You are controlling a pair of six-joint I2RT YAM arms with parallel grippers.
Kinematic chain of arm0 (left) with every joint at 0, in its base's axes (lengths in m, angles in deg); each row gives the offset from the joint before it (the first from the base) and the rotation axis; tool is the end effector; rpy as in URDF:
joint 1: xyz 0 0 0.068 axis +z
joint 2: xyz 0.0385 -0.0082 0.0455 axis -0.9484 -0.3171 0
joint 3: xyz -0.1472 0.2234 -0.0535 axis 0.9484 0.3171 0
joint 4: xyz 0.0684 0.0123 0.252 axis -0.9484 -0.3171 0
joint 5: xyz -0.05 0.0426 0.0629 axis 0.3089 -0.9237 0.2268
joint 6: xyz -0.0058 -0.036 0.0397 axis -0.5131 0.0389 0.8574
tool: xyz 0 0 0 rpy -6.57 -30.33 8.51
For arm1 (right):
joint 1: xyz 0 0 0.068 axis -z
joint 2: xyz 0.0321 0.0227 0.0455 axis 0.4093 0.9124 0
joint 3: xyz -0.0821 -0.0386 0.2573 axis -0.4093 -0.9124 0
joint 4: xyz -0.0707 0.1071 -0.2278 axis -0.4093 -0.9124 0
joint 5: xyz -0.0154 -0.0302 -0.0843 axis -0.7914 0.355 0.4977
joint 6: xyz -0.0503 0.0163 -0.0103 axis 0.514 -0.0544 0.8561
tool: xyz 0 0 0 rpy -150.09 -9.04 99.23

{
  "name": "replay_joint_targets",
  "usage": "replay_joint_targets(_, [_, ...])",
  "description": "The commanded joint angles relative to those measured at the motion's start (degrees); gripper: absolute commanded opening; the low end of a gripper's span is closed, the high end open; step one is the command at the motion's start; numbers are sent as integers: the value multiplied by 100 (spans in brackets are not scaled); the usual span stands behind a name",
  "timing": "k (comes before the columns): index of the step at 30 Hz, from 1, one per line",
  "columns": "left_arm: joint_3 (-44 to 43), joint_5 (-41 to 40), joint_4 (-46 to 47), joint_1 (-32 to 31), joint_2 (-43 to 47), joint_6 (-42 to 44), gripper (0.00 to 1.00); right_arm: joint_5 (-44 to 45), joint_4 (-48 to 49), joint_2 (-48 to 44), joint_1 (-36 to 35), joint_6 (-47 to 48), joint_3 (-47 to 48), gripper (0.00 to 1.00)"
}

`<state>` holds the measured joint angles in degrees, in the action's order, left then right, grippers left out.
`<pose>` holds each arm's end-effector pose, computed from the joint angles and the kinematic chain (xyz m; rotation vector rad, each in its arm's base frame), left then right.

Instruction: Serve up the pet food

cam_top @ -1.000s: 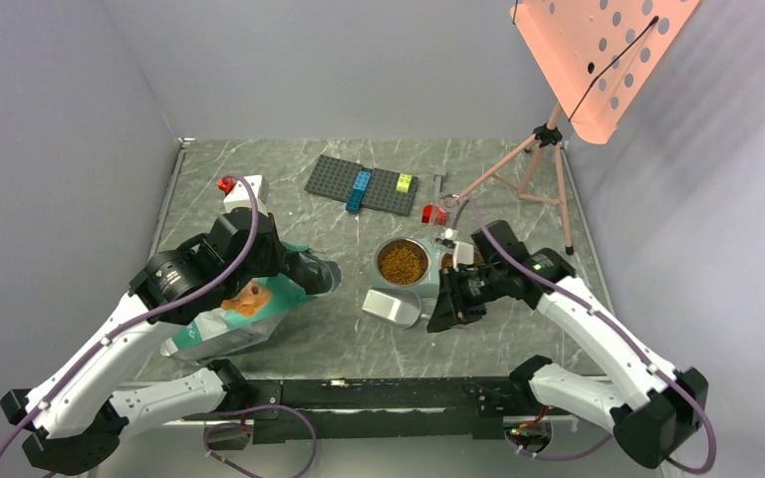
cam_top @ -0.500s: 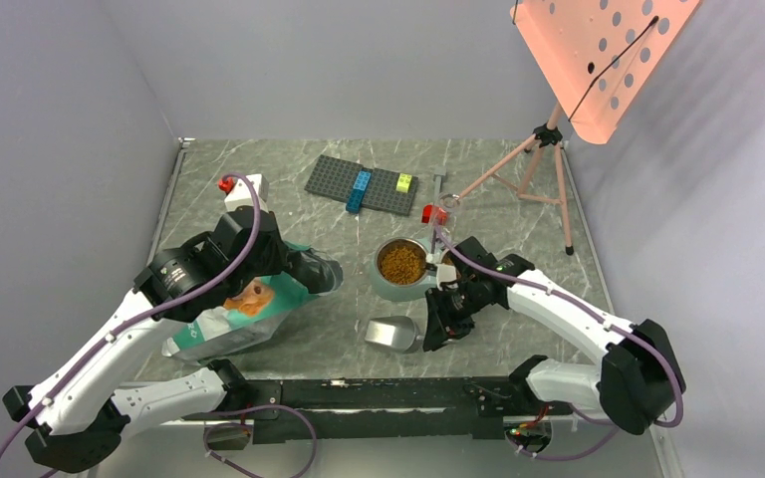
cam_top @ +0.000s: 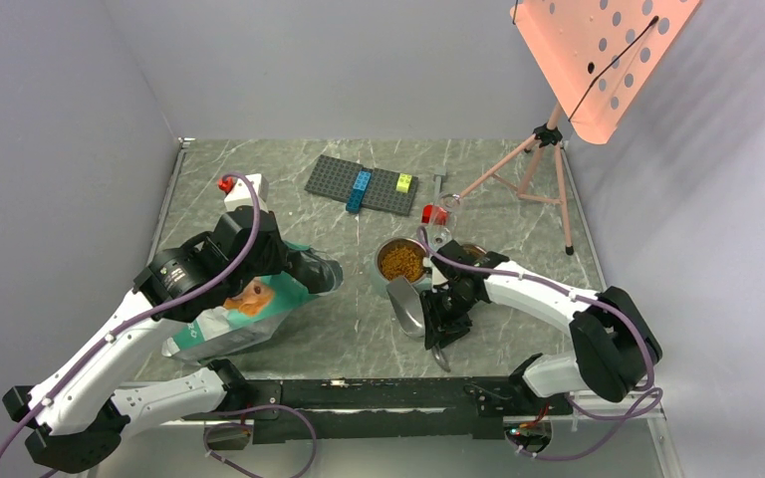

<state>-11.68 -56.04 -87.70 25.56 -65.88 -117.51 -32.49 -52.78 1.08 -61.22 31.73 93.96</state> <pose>0.1218 -0.1021 0.4008 -0.1923 2.1702 -0.3414 0.1653 0.1424 0.1702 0.3734 -2.9881 -0.6697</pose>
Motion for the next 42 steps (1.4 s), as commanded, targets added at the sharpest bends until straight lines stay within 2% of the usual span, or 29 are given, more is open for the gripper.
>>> replay_joint_targets(1, [-264, -40, 1067, -16, 159, -23, 0, 311, 122, 58, -115, -83, 139, 45])
replay_joint_targets(3, [-240, -45, 1078, -24, 176, -13, 0, 372, 112, 19, -170, -110, 169, 48])
replay_joint_targets(6, [-217, -33, 1091, -19, 183, -17, 0, 624, -12, -180, -318, -183, 378, 58])
replay_joint_targets(10, [-222, 31, 1132, -20, 136, -22, 0, 1470, -450, -513, -775, -203, 1144, 65])
replay_joint_targets(13, [-255, 110, 1169, -20, 82, -21, 0, 1964, -439, -761, -1002, -303, 1584, 68])
replay_joint_targets(18, [-297, 217, 1188, -24, 66, -13, 0, 2647, -130, -780, -971, -703, 1616, 70])
replay_joint_targets(21, [-289, 275, 1160, -23, 98, -41, 0, 2770, 78, -589, -962, -604, 1410, 62])
replay_joint_targets(22, [-272, 294, 1141, -22, 116, -47, 0, 2690, 209, -508, -966, -515, 1344, 53])
replay_joint_targets(24, [-241, 312, 1107, -27, 159, -69, 0, 2498, 403, -313, -1060, -322, 1314, 43])
replay_joint_targets(29, [-244, 310, 1022, -26, 246, -83, 0, 2536, 863, 167, -1514, -104, 1393, 40])
replay_joint_targets(32, [-293, 280, 948, -18, 264, -75, 0, 2898, 812, 640, -1666, -205, 1477, 22])
replay_joint_targets(38, [-312, 232, 882, -26, 316, -65, 0, 3405, 749, 1460, -2348, -29, 1732, 20])
replay_joint_targets(42, [-358, 216, 864, -19, 308, -74, 0, 2909, 870, 1624, -2714, 114, 1908, 20])
